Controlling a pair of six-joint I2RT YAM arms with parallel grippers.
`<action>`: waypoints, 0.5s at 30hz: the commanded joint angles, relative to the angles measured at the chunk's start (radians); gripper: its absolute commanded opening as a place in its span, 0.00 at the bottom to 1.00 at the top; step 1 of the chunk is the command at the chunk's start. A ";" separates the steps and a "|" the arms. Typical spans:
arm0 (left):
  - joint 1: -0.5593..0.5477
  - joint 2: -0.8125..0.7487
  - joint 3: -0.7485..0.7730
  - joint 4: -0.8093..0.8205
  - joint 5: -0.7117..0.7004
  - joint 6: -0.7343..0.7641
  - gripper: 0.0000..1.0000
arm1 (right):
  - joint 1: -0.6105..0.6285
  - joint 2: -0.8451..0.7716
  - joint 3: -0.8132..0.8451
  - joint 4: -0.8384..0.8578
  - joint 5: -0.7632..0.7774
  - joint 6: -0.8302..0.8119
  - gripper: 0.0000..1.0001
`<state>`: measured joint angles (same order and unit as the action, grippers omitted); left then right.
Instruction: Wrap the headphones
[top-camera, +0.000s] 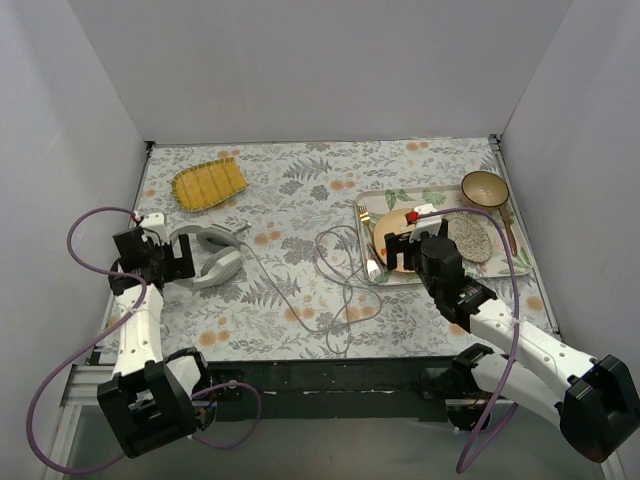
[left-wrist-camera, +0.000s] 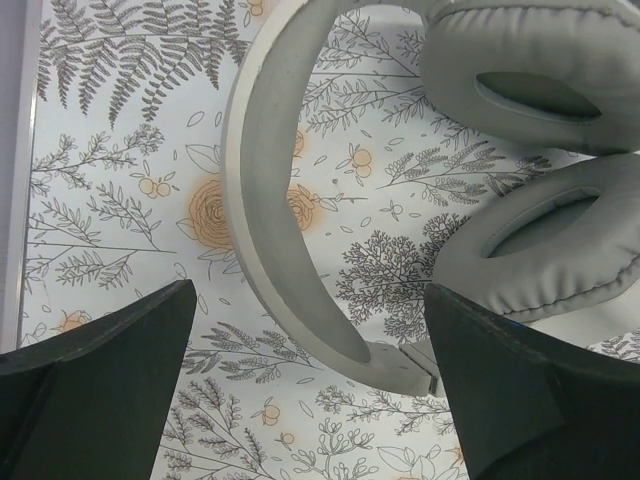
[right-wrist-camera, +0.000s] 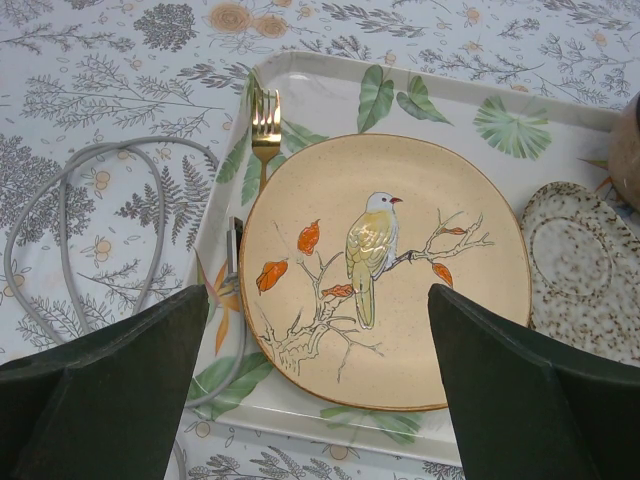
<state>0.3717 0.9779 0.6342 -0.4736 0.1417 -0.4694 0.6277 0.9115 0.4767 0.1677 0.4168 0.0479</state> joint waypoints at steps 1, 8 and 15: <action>-0.001 -0.015 0.096 -0.014 0.001 -0.008 0.98 | -0.003 0.003 0.019 0.053 0.007 -0.005 0.99; 0.003 0.045 0.263 -0.039 0.071 -0.038 0.98 | -0.003 0.001 0.017 0.050 0.005 -0.006 0.99; 0.045 0.205 0.334 0.030 0.001 -0.048 0.98 | -0.003 0.009 0.014 0.059 -0.003 -0.010 0.99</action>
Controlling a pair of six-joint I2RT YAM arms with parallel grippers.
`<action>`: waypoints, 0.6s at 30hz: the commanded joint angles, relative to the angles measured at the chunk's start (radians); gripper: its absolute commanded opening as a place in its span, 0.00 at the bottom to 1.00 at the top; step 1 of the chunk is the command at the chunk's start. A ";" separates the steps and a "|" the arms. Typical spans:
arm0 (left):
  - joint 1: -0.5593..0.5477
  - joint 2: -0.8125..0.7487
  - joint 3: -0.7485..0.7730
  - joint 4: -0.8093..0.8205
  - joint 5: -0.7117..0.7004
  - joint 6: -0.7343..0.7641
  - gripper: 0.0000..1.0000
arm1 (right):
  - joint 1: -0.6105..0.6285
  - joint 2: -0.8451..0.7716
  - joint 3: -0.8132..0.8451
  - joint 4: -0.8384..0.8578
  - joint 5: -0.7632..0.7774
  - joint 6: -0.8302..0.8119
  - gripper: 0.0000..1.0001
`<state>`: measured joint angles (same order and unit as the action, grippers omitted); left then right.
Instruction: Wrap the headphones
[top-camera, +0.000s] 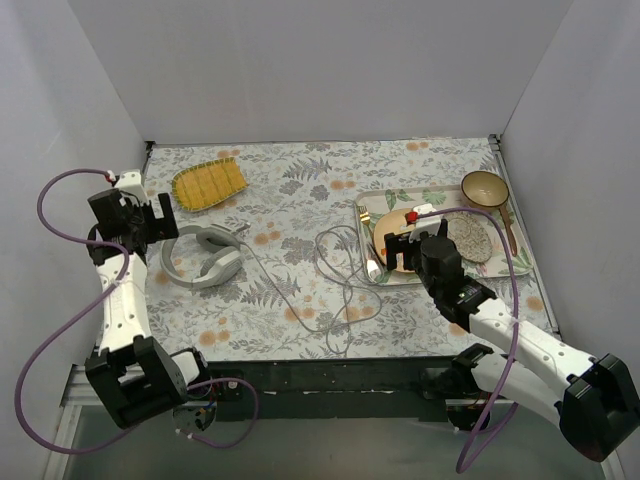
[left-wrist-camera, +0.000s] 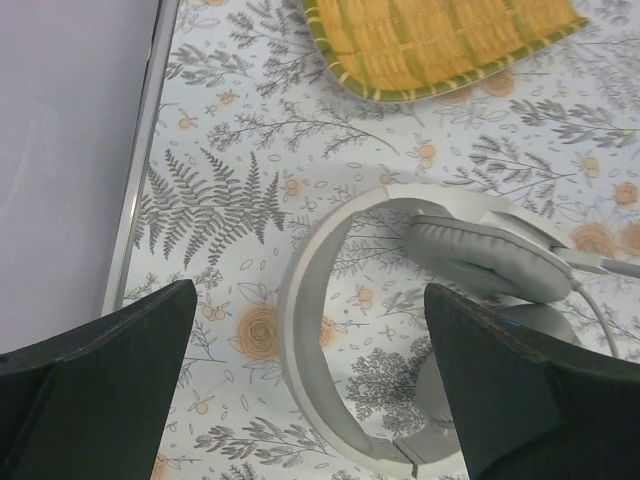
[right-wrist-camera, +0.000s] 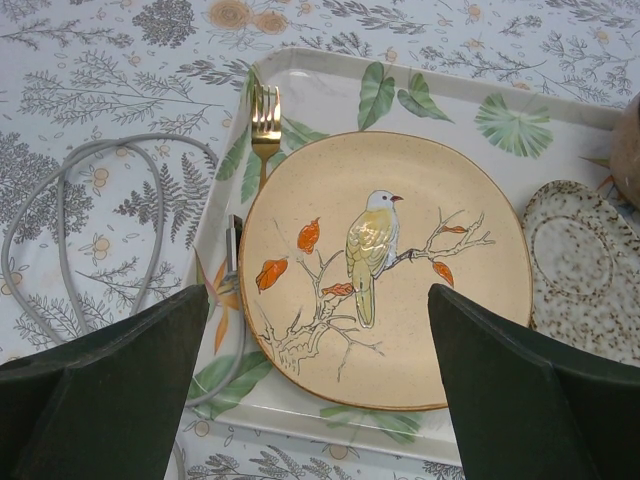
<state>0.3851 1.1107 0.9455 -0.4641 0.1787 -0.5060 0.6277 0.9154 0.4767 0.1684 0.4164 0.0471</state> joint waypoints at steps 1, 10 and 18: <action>0.032 0.104 0.018 0.025 -0.045 -0.009 0.98 | -0.002 0.011 0.016 0.059 -0.002 -0.007 0.98; 0.035 0.242 -0.077 0.084 -0.047 0.026 0.89 | -0.003 0.040 0.011 0.075 -0.011 -0.006 0.99; 0.035 0.291 -0.093 0.056 -0.082 0.087 0.49 | -0.003 0.051 0.011 0.077 -0.025 -0.006 0.98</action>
<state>0.4187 1.4319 0.8574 -0.4068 0.1139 -0.4622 0.6277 0.9680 0.4763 0.1905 0.3969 0.0460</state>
